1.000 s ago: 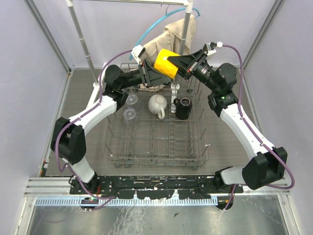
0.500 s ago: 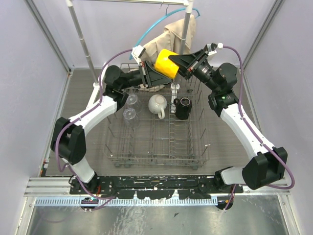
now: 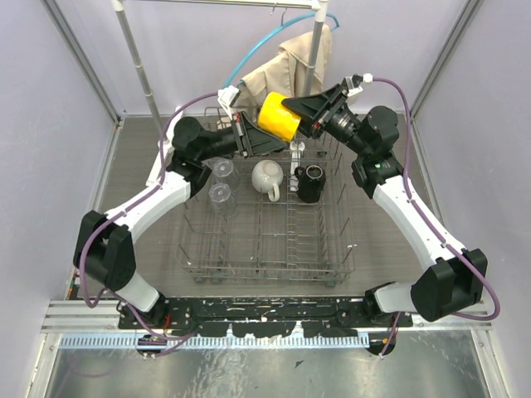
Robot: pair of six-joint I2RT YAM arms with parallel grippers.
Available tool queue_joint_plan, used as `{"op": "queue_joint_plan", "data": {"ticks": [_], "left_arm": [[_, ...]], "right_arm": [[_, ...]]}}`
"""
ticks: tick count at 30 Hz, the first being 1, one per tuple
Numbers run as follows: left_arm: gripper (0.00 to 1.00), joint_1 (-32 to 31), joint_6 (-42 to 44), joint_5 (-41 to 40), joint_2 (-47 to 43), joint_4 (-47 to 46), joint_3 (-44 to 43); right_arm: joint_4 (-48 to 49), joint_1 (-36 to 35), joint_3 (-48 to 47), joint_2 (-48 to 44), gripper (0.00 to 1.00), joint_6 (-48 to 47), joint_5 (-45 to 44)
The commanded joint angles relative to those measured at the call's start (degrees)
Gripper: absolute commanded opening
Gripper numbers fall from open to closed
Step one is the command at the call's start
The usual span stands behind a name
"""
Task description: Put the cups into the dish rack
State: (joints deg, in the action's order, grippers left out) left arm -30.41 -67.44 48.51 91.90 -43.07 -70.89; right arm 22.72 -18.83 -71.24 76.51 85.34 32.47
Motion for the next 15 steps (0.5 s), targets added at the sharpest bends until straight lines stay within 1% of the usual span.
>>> {"op": "queue_joint_plan", "data": {"ticks": [1,2,7,10,15], "left_arm": [[0.00,0.00,5.30,-0.83,-4.91,5.11,0.71],[0.00,0.00,6.47,-0.79,-5.58,6.49,1.04],[0.00,0.00,13.19,-0.94,-8.73,15.78,2.21],[0.00,-0.01,18.58,-1.15,-10.60,23.57,2.25],[0.00,0.00,26.40,-2.14,-12.79,34.21,1.90]], "right_arm": [[3.73,-0.32,-1.09,-1.91,0.51,-4.34,0.72],[3.58,-0.28,-0.98,-2.06,0.54,-4.47,0.68],[0.66,0.26,-0.99,-2.95,0.57,-7.12,0.55],[-2.55,0.94,-0.92,-3.94,0.62,-9.83,0.36],[-7.06,2.60,-0.42,-5.15,0.66,-13.57,0.14]]}}
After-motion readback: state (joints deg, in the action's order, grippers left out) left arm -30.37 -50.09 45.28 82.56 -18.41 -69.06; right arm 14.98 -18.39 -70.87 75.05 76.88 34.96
